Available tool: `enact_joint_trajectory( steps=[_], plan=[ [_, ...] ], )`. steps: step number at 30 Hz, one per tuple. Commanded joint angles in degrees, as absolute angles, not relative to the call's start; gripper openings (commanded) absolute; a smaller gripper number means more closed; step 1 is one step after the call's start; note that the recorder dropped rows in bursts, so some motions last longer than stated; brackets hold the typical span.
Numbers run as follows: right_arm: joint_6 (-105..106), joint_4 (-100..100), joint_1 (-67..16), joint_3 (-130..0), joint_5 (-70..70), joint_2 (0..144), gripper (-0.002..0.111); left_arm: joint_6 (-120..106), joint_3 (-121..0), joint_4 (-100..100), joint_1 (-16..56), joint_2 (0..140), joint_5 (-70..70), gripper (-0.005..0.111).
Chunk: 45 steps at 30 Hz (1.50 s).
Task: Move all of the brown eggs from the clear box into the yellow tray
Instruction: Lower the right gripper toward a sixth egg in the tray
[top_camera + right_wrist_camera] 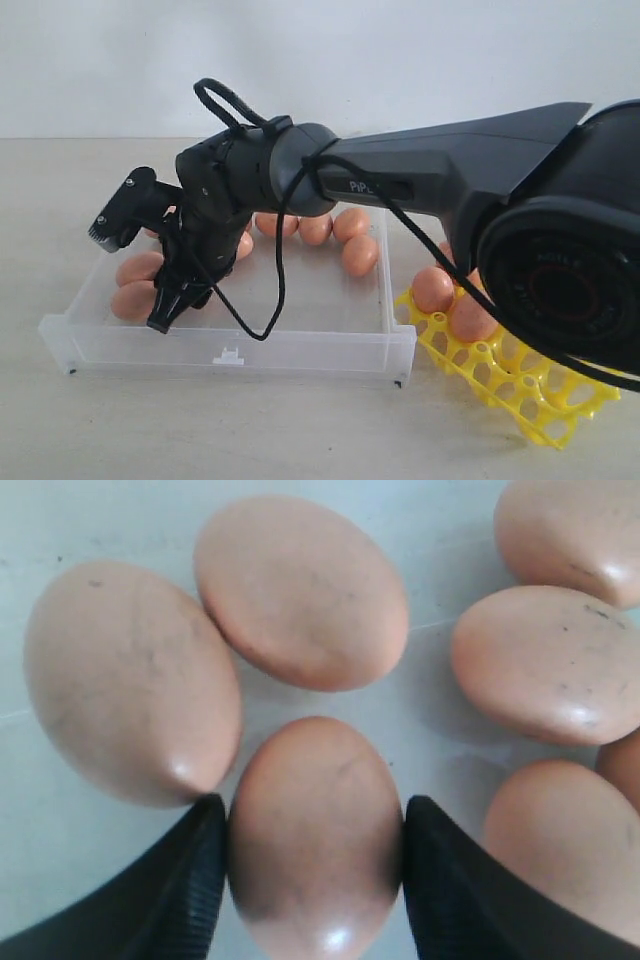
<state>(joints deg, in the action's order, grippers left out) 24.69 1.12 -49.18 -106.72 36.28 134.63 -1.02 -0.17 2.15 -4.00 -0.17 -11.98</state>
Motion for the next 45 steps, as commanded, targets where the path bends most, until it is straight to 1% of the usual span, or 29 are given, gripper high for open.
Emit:
enact_joint_trajectory(
  steps=[1, 4, 6, 10, 14, 24, 25, 26, 27, 29, 30, 31, 33, 37, 45],
  plan=[
    [10.6, -0.9, -49.0, -106.7, 34.5, 133.2, 0.029, -1.2, 0.0, 2.0, -4.0, 0.0, -11.6, -0.004],
    [7.3, -1.5, -48.5, -105.8, 33.8, 130.6, 0.016, -1.2, 0.0, 2.0, -4.0, 0.0, -11.6, -0.004],
    [6.9, -1.8, -48.0, -103.6, 32.6, 128.0, 0.012, -1.2, 0.0, 2.0, -4.0, 0.0, -11.6, -0.004],
    [7.7, -1.9, -47.2, -98.6, 30.9, 124.6, 0.012, -1.2, 0.0, 2.0, -4.0, 0.0, -11.6, -0.004],
    [7.4, -1.9, -46.5, -94.7, 33.5, 123.9, 0.012, -1.2, 0.0, 2.0, -4.0, 0.0, -11.6, -0.004],
    [7.9, -1.9, -46.5, -92.5, 38.5, 124.0, 0.012, -1.2, 0.0, 2.0, -4.0, 0.0, -11.6, -0.004],
    [8.1, -1.9, -46.5, -92.5, 39.0, 124.0, 0.016, -1.2, 0.0, 2.0, -4.0, 0.0, -11.6, -0.004],
    [8.7, -1.9, -46.5, -92.5, 39.5, 124.0, 0.022, -1.2, 0.0, 2.0, -4.0, 0.0, -11.6, -0.004],
    [9.6, -1.9, -46.5, -92.5, 39.9, 124.0, 0.031, -1.2, 0.0, 2.0, -4.0, 0.0, -11.6, -0.004],
    [10.0, -1.9, -46.5, -92.5, 40.5, 124.0, 0.053, -1.2, 0.0, 2.0, -4.0, 0.0, -11.6, -0.004],
    [10.0, -1.9, -46.5, -92.5, 40.5, 124.0, 0.061, -1.2, 0.0, 2.0, -4.0, 0.0, -11.6, -0.004],
    [9.9, -1.9, -46.5, -92.5, 40.5, 124.0, 0.066, -1.2, 0.0, 2.0, -4.0, 0.0, -11.6, -0.004],
    [9.9, -1.9, -46.5, -92.5, 40.6, 124.0, 0.065, -1.2, 0.0, 2.0, -4.0, 0.0, -11.6, -0.004],
    [10.0, -1.9, -46.5, -92.5, 41.5, 124.0, 0.057, -1.2, 0.0, 2.0, -4.0, 0.0, -11.6, -0.004],
    [12.3, -1.9, -46.5, -92.5, 42.7, 124.1, 0.057, -1.2, 0.0, 2.0, -4.0, 0.0, -11.6, -0.004]
  ],
)
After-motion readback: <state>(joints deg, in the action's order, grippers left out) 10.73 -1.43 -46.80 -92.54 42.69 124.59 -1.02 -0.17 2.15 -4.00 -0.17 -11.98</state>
